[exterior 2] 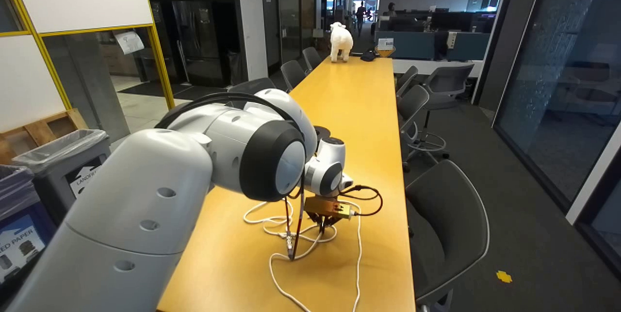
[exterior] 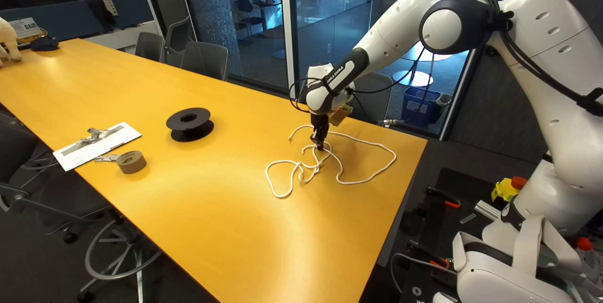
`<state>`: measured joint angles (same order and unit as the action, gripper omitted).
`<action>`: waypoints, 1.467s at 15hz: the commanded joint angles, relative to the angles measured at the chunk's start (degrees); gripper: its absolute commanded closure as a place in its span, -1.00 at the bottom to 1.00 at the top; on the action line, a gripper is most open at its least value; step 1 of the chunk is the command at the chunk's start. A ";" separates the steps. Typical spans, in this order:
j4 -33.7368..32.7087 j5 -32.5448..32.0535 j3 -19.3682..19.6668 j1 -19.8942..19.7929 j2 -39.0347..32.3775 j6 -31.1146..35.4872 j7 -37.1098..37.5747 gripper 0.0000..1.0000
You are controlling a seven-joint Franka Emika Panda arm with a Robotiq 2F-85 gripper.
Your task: Separate the two white ropes
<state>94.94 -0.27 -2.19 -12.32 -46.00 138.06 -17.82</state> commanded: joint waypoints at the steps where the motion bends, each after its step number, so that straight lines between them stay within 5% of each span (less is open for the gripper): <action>1: 1.00 -0.01 0.38 0.59 1.57 1.70 -0.08 0.95; 22: -0.79 -0.85 4.55 -1.35 2.60 1.84 0.68 0.96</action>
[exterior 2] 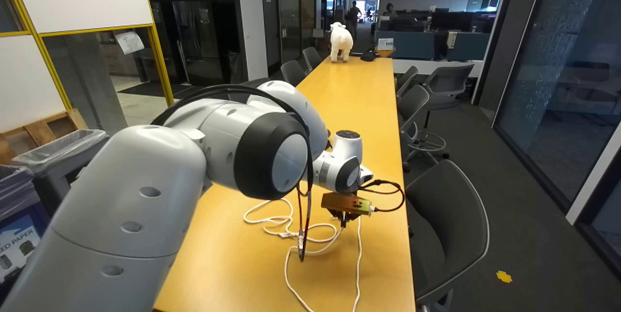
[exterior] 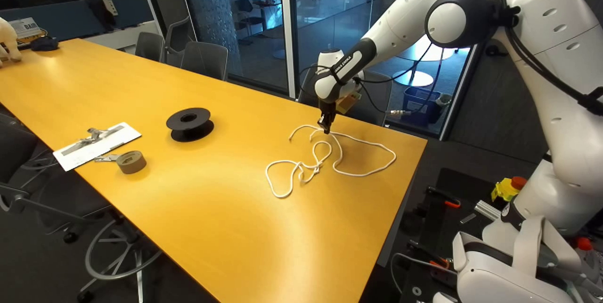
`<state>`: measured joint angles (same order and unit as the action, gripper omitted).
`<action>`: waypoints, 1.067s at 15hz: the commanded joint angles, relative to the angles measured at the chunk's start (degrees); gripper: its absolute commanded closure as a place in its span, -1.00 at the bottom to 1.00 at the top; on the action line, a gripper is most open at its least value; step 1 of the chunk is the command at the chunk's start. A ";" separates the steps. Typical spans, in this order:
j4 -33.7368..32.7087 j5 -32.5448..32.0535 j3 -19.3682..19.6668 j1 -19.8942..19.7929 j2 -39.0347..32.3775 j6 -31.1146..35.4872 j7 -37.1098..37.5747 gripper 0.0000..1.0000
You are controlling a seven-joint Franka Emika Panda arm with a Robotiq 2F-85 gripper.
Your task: Separate the two white ropes
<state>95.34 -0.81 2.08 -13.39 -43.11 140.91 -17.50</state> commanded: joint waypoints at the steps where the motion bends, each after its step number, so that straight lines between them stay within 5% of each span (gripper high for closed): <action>1: -1.35 -0.26 0.24 -0.47 -0.49 -1.13 0.30 0.96; 15: -3.49 0.10 -0.82 -0.82 -3.79 -3.95 -0.35 0.96; 16: -3.59 0.31 -0.94 -0.90 -3.83 -4.06 -0.28 0.78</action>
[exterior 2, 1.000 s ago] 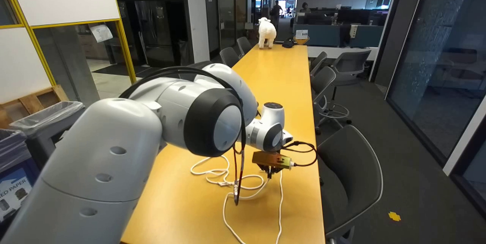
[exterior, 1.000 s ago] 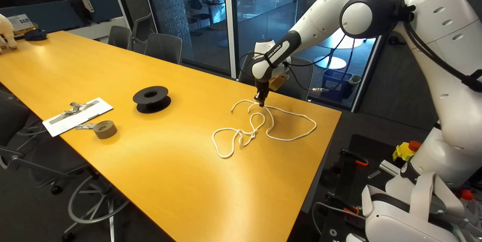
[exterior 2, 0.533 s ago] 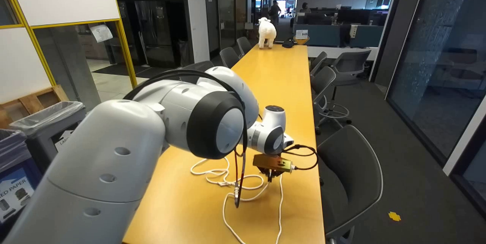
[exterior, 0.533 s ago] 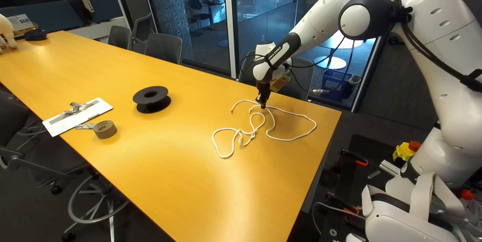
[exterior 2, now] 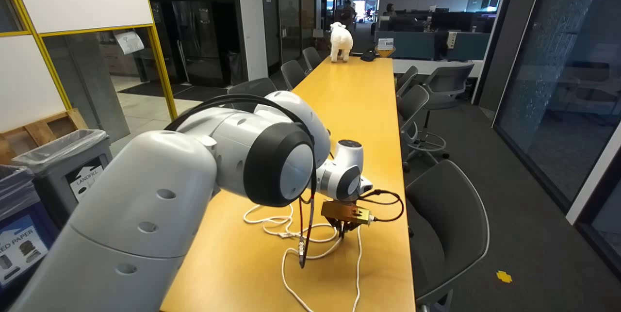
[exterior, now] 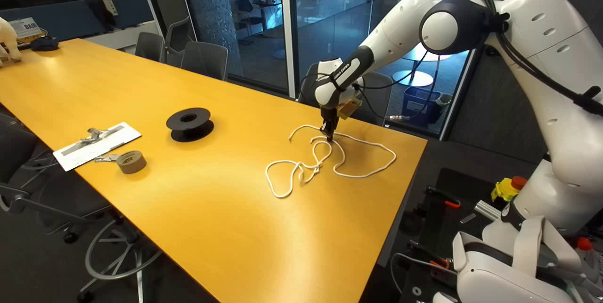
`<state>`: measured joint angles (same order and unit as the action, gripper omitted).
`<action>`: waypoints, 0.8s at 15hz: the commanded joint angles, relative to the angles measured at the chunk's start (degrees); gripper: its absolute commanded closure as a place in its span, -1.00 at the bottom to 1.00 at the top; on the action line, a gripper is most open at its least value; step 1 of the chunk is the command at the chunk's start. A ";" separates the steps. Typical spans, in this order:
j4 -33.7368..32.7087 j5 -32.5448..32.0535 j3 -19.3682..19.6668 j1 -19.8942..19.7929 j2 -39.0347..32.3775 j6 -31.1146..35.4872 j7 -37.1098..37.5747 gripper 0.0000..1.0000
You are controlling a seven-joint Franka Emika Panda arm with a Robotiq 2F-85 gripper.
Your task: Separate the two white ropes
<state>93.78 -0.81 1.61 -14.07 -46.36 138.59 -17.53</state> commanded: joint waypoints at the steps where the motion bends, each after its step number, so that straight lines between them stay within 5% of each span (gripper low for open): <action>1: -2.05 0.42 -0.56 -0.24 -0.56 -1.86 -0.22 0.39; 10: 0.38 -1.15 -0.86 3.57 1.12 -0.33 1.23 -0.93; 12: 0.95 -1.76 -0.80 5.39 1.44 0.00 1.89 -1.00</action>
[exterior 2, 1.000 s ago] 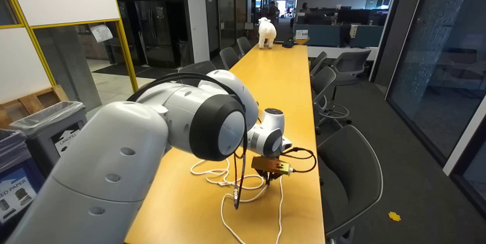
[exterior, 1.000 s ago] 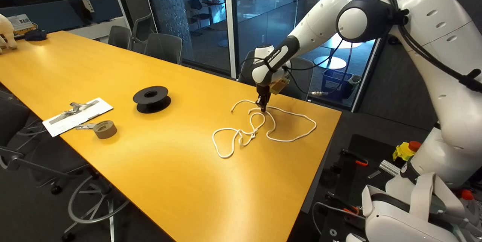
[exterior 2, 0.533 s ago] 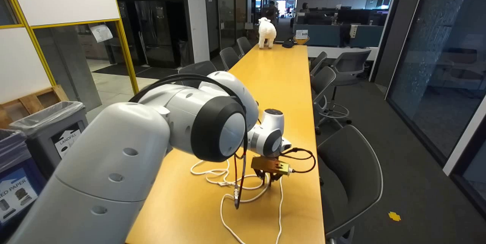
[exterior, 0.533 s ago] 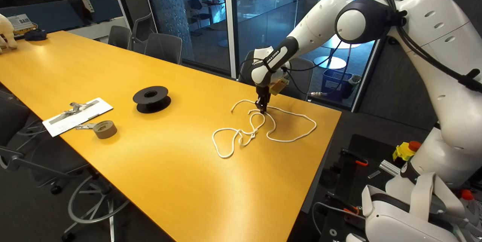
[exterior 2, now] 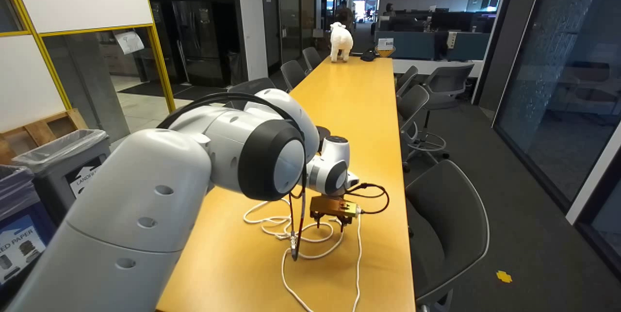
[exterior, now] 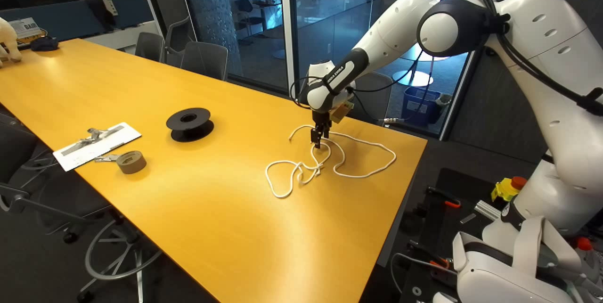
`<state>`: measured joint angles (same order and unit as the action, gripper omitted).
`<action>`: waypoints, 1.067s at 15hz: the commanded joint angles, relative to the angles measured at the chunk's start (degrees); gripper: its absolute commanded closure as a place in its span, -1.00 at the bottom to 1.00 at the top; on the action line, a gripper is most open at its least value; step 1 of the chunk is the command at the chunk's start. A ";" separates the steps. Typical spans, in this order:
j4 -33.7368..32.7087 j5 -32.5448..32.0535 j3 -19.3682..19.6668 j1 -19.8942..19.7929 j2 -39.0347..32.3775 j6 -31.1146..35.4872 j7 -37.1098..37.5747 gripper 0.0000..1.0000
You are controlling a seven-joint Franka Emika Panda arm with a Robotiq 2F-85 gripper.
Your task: Separate the two white ropes
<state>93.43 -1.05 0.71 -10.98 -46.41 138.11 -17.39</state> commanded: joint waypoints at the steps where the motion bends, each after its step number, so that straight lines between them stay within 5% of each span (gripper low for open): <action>1: 1.54 -1.93 0.18 3.32 1.56 0.64 2.17 -1.00; 16: 1.62 -3.81 -2.13 9.15 1.22 -2.27 1.03 -1.00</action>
<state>94.30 -3.59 -0.92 -1.80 -46.39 137.02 -16.29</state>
